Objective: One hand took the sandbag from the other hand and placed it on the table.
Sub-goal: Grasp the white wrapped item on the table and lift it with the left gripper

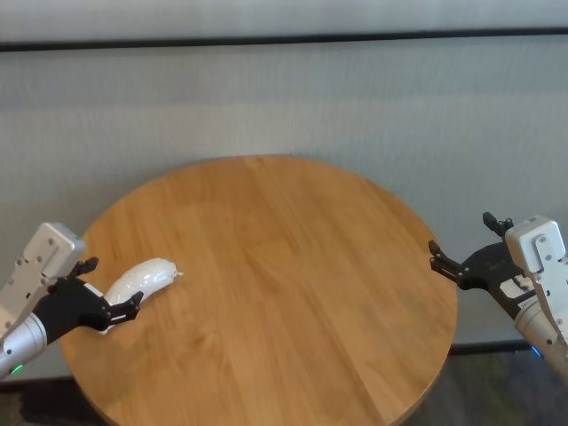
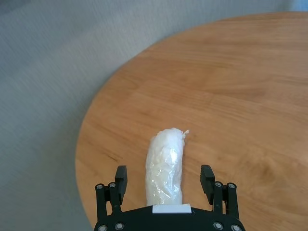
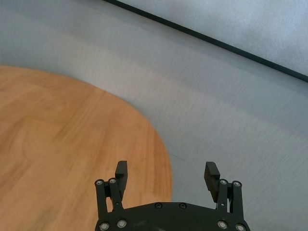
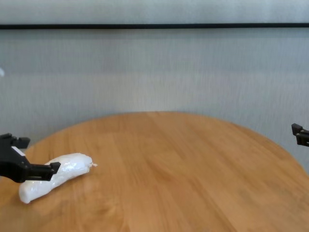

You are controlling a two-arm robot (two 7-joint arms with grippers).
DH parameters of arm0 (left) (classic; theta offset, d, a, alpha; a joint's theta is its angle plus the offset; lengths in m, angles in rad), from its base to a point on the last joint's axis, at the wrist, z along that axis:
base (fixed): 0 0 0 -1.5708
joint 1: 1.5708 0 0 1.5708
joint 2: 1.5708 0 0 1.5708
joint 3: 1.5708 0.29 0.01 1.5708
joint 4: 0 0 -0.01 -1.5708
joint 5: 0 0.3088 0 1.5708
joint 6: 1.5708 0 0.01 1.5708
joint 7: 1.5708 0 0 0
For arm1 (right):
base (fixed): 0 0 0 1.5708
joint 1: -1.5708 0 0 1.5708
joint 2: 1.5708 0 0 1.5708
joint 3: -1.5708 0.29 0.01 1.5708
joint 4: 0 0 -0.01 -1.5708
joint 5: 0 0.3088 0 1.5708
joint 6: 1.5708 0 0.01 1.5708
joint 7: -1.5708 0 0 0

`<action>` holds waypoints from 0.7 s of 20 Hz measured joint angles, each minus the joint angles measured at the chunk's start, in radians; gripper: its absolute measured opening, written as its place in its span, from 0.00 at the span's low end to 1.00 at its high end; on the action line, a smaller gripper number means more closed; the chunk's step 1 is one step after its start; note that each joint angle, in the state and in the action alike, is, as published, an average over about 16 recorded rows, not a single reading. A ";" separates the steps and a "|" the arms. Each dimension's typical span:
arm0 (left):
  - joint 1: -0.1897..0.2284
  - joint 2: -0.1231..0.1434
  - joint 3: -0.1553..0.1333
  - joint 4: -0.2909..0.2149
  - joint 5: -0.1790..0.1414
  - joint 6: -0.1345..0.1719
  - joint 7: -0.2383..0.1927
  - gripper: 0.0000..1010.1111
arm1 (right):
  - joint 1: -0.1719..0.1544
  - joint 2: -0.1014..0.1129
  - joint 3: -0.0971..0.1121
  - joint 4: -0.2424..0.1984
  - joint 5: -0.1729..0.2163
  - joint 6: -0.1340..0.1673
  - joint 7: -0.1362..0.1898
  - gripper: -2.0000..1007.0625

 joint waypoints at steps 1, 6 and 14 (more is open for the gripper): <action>-0.005 -0.001 0.000 0.006 -0.001 0.006 -0.010 0.99 | 0.000 0.000 0.000 0.000 0.000 0.000 0.000 1.00; -0.033 -0.013 0.000 0.044 -0.007 0.033 -0.053 0.99 | 0.000 0.000 0.000 0.000 0.000 0.000 0.000 1.00; -0.076 -0.044 0.003 0.114 0.007 0.041 -0.095 0.99 | 0.000 0.000 0.000 0.000 0.000 0.000 0.000 1.00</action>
